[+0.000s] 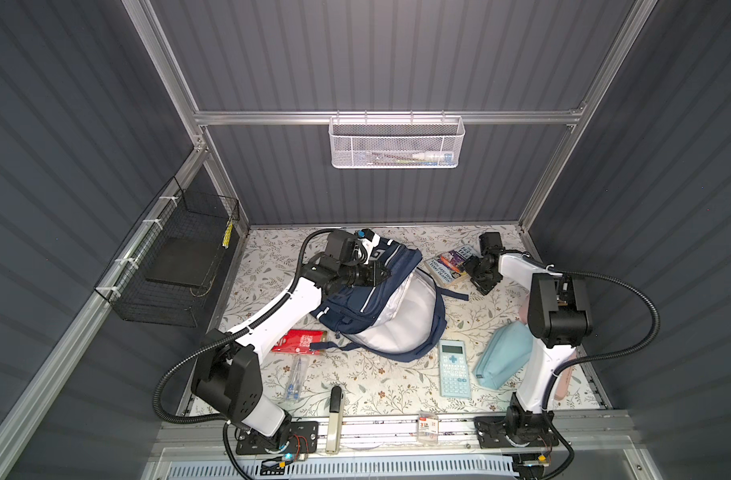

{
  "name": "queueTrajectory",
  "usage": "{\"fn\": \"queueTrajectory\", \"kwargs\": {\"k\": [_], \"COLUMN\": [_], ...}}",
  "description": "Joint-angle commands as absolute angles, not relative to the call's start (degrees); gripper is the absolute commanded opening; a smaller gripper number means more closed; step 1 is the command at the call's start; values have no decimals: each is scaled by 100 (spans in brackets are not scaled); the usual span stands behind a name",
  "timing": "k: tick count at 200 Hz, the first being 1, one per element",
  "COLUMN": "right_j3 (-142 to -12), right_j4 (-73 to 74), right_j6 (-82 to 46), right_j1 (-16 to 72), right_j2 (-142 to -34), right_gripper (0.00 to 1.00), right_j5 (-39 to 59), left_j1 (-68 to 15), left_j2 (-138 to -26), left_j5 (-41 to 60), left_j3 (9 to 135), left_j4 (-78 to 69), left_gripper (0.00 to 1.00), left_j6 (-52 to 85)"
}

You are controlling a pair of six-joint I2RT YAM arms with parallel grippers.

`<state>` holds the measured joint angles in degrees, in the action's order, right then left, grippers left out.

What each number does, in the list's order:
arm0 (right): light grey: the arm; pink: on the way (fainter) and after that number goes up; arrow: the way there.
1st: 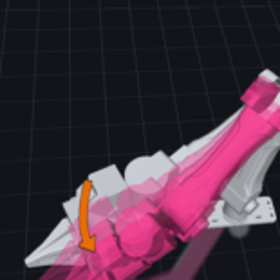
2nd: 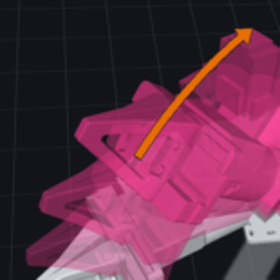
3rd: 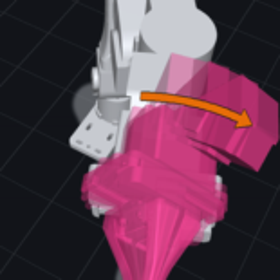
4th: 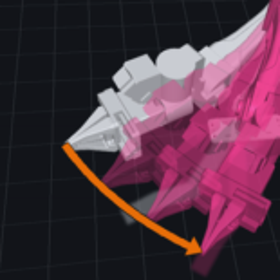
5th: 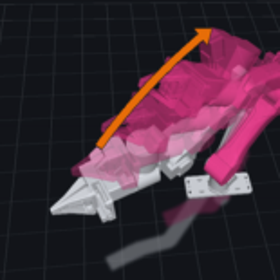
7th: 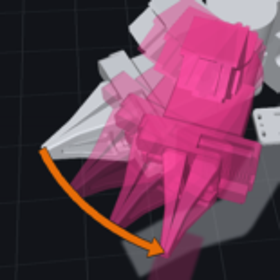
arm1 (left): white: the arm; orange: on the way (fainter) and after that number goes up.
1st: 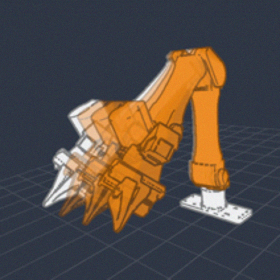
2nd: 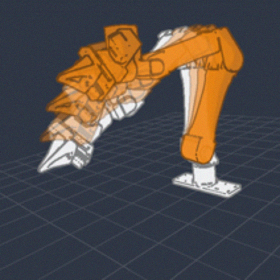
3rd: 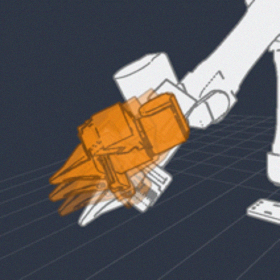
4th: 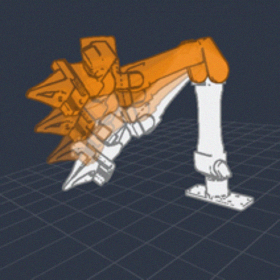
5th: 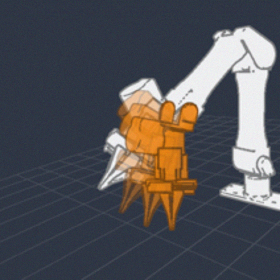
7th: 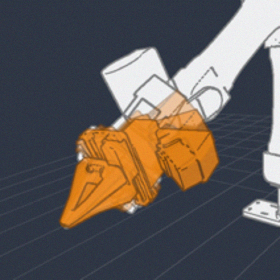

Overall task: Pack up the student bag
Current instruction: 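Grasp the 143-Storey Treehouse book with the right gripper and lift it, then lift the 143-Storey book and carry it toward the backpack with the right gripper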

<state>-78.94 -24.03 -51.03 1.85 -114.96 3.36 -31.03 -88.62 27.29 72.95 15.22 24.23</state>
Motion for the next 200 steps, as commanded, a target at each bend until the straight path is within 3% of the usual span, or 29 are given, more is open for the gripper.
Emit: {"fn": "queueTrajectory", "kwargs": {"k": [1, 16, 33, 67, 130, 200], "right_j3": [-7816, -7823, -7867, -7915, -7493, -7264], "right_j4": [-2098, -1954, -1853, -1952, -1752, -2853], "right_j6": [-5347, -5412, -5415, -5220, -4461, -3771], "right_j1": [208, 159, 139, 130, 163, 228], "right_j2": [-11615, -11646, -11680, -11520, -10217, -9331], "right_gripper": [72, 54, 26, 0, 0, 0], "right_j5": [390, 444, 475, 544, 458, 105], "left_j1": [-3057, -3051, -3050, -2980, -2881, -2881], "left_j2": [-8492, -8424, -8369, -8404, -8512, -8666], "left_j5": [2883, 2821, 2740, 2824, 2823, 2705], "left_j3": [7297, 7278, 7267, 7313, 7341, 7315], "left_j4": [1241, 1226, 1244, 1395, 1351, 1328], "left_gripper": [0, 0, 0, 0, 0, 0], "left_j6": [2421, 2417, 2376, 2359, 2400, 2477]}}
